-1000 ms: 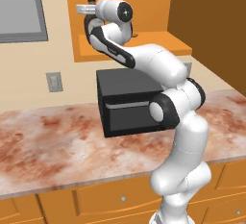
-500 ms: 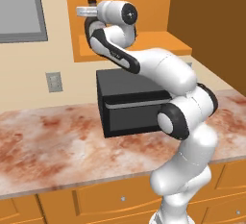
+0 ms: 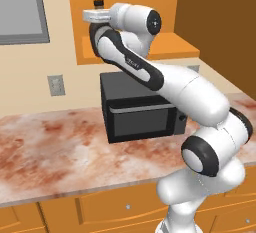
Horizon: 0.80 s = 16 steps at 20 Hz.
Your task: The dining table condiment station is running low on syrup bottle. Refill the condiment station by opening the cabinet and taking the syrup bottle from the cabinet and placing it on the dining table.
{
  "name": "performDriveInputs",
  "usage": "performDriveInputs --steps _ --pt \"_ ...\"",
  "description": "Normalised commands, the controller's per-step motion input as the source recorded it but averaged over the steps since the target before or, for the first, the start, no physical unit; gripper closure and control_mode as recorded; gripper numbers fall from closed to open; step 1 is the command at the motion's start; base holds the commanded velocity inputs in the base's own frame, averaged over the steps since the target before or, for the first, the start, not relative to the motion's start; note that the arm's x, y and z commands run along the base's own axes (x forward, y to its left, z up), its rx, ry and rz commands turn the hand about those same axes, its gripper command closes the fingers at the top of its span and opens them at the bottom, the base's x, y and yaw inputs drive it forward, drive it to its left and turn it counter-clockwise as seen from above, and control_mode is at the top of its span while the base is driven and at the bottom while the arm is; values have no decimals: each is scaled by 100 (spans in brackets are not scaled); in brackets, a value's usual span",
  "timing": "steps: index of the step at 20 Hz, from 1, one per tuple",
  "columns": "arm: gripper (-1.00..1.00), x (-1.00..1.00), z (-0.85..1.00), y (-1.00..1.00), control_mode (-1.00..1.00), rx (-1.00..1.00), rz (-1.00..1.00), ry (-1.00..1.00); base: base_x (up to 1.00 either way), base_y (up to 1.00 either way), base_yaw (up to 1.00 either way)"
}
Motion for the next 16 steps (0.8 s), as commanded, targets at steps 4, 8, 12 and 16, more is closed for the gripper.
performDriveInputs --steps 4,8,12,16 --pt "100 -98 1 -21 -100 0 8 0 0 0 0" --pt "100 -100 -1 -37 -100 0 11 0 0 0 0" --pt "100 -100 -7 -21 -100 0 9 -4 0 0 0" --pt "100 -100 -29 -4 -100 -6 7 -1 0 0 0"
